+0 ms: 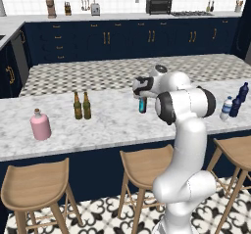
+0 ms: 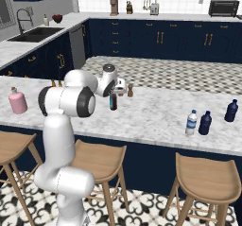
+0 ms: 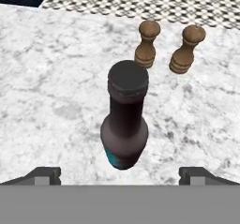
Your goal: Move the plastic bottles in the middle to the plastics group, and the glass bottles in the middle to the glass group.
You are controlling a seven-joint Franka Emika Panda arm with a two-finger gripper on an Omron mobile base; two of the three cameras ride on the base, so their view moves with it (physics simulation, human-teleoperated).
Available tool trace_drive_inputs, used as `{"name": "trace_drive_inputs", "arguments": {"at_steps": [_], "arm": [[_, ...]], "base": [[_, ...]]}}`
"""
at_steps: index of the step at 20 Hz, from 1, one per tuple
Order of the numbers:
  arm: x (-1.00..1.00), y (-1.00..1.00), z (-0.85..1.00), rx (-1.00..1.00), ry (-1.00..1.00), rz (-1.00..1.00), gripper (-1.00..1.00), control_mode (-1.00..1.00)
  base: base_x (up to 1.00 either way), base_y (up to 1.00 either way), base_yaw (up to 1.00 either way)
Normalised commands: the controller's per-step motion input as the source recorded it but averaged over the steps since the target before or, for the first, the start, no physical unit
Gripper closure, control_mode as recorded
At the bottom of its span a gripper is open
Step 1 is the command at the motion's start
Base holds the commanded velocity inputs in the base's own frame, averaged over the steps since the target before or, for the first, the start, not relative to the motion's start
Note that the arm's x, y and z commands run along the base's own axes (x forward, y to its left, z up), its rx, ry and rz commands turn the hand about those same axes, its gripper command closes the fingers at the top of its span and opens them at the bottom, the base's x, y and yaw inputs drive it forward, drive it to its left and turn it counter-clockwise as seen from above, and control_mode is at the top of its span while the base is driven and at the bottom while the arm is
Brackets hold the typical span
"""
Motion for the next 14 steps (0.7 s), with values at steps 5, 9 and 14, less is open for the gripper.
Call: {"name": "trace_drive_inputs", "arguments": {"at_steps": [5, 9, 14], "arm": [[0.22, 0.0, -0.1, 0.0, 0.0, -0.04, -1.0, -1.0], [0.28, 0.0, -0.21, 0.0, 0.0, -0.01, -1.0, -1.0], [0.12, 0.0, -0.13, 0.0, 0.0, 0.0, -1.0, -1.0]], "base": [[0.0, 0.0, 0.0], [0.0, 0.0, 0.0], [0.0, 0.0, 0.0]]}}
